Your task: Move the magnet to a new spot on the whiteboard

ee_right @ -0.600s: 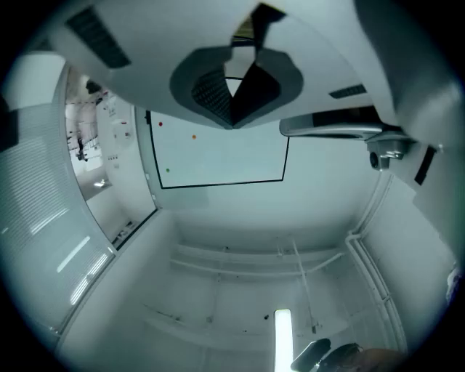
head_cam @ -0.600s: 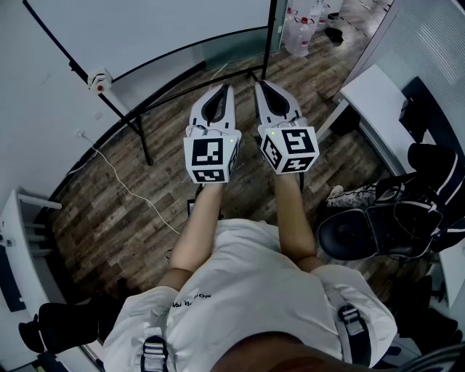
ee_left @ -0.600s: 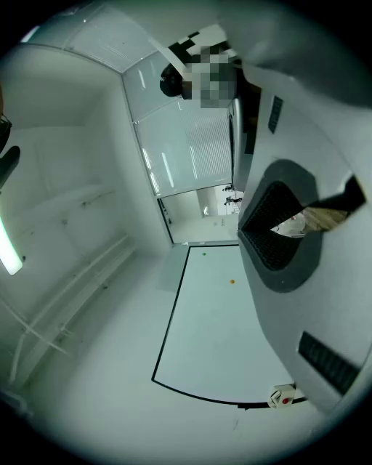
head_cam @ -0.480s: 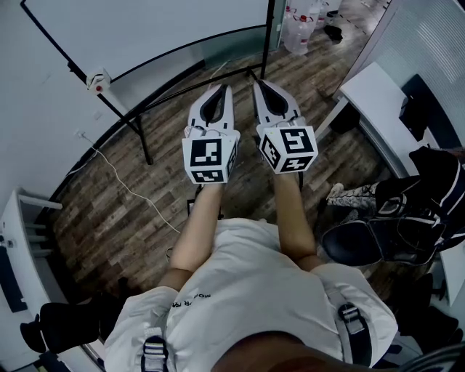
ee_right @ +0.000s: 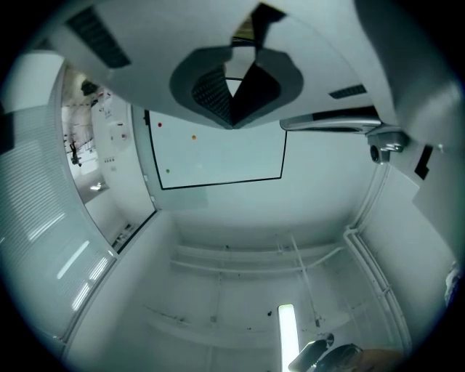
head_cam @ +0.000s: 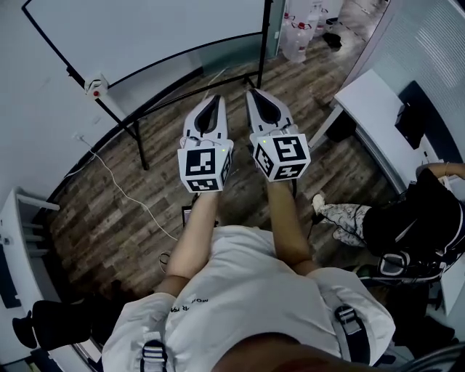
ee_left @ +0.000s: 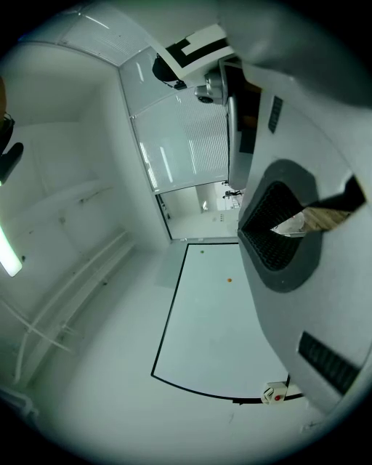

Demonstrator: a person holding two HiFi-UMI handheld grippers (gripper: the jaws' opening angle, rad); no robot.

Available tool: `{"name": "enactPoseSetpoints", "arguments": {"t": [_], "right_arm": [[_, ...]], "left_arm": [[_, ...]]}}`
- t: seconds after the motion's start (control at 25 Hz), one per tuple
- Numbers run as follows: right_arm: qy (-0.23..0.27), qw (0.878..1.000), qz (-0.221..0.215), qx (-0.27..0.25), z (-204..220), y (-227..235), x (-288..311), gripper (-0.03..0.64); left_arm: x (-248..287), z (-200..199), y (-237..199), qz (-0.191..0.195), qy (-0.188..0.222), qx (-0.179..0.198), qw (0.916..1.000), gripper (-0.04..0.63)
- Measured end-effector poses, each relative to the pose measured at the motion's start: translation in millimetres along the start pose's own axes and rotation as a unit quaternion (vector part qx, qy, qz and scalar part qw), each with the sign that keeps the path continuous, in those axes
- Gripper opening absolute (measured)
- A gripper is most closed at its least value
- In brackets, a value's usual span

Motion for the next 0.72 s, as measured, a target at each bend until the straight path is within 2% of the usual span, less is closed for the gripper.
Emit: {"name": "enactPoseSetpoints", "arguments": {"t": [0.16,0.36,0.72], "right_arm": [[0.002,1.000,-0.011,0.000,-1,10,-13,0.005],[-0.005,1.000,-0.014,-0.002,6,16,-27,0.005],[-0.012,1.000,-0.012,0.007,22,29,-17,0.005]], "left_arm": [[-4,3,13,-0.020,0.001,-0.003,0.9998,0.003],[-17,12,24,-0.043,-0.003,0.011,0.9990,0.003],[-3,31,21,-0.050,-0.016,0.000,0.9986,0.003]]}}
Point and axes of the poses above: the fingertips, and each gripper's own axes: x forward along the fingers, y to its right, z out of its underside, the point moved 4 cm from there along -x, backward along the fingers, and after that the axes turned 13 degrees about -z, right-handed, at the moved point
